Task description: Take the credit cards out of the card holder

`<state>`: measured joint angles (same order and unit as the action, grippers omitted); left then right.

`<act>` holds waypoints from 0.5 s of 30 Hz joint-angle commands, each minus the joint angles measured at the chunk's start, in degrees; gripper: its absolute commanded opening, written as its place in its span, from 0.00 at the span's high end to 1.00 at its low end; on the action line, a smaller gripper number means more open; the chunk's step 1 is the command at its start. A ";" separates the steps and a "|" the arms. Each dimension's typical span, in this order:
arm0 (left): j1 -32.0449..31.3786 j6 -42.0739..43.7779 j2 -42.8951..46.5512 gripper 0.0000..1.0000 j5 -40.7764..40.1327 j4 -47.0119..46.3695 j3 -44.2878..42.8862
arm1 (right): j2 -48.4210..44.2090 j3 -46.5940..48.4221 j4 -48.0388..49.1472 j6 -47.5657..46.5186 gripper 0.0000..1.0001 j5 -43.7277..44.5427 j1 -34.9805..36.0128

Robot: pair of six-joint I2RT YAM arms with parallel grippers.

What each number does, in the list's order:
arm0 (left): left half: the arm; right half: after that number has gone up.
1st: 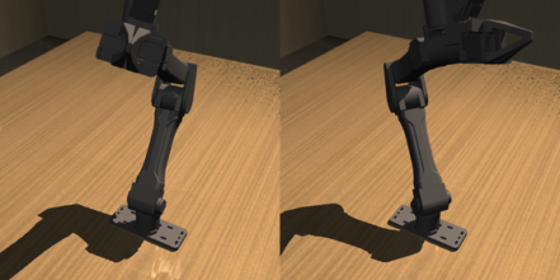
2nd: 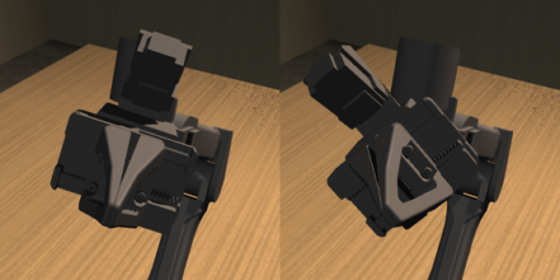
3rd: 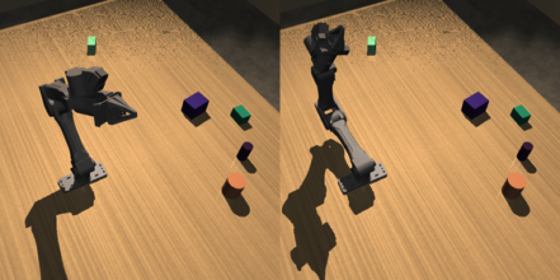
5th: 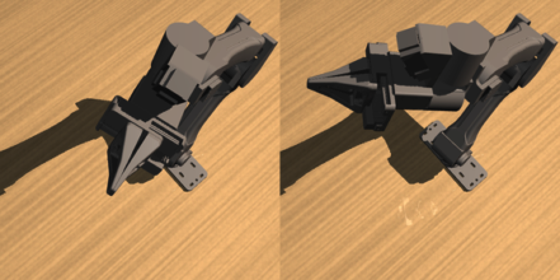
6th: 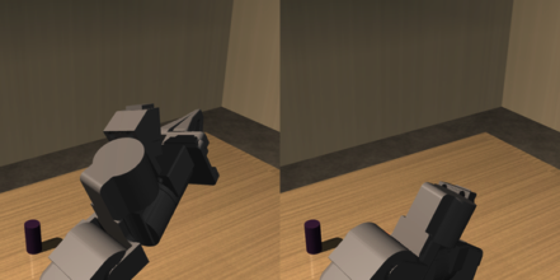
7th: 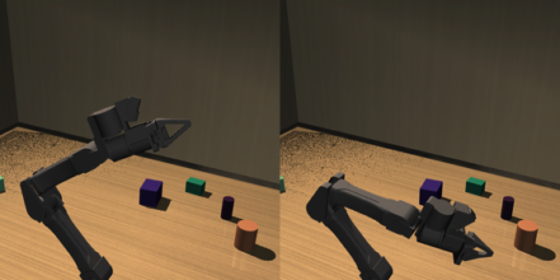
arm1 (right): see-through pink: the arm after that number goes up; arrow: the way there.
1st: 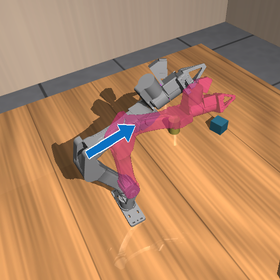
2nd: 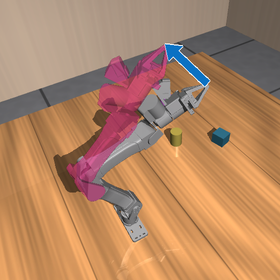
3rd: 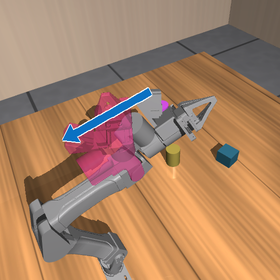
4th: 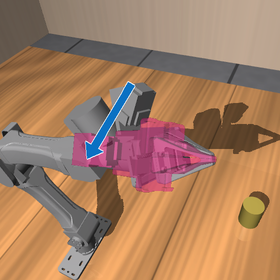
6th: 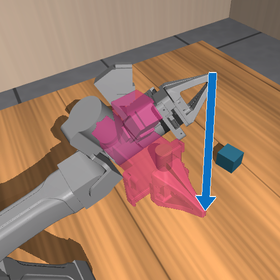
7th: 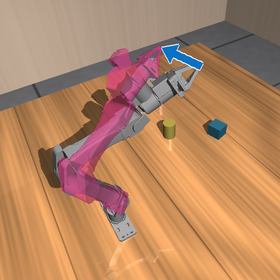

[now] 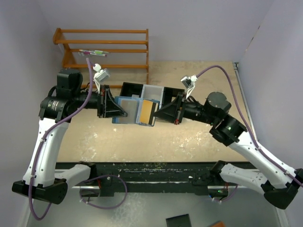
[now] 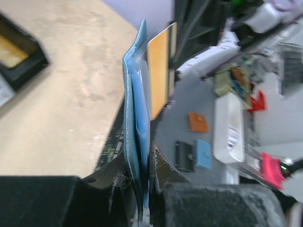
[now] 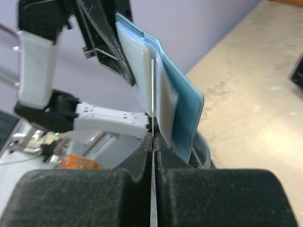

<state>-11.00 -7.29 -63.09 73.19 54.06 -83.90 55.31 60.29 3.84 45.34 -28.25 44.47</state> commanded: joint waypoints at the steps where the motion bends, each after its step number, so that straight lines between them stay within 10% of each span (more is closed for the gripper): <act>1: 0.15 8.24 -0.15 1.00 -17.85 4.38 -2.88 | -3.07 5.15 -14.02 -6.91 1.00 6.20 -2.38; 15: 0.14 13.61 1.80 1.00 -37.40 4.87 -0.83 | 8.70 13.24 -44.42 -11.83 1.00 34.22 -5.77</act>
<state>-11.00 3.03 -63.13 40.53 59.42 -84.16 58.72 69.82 -30.37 35.40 -7.86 39.44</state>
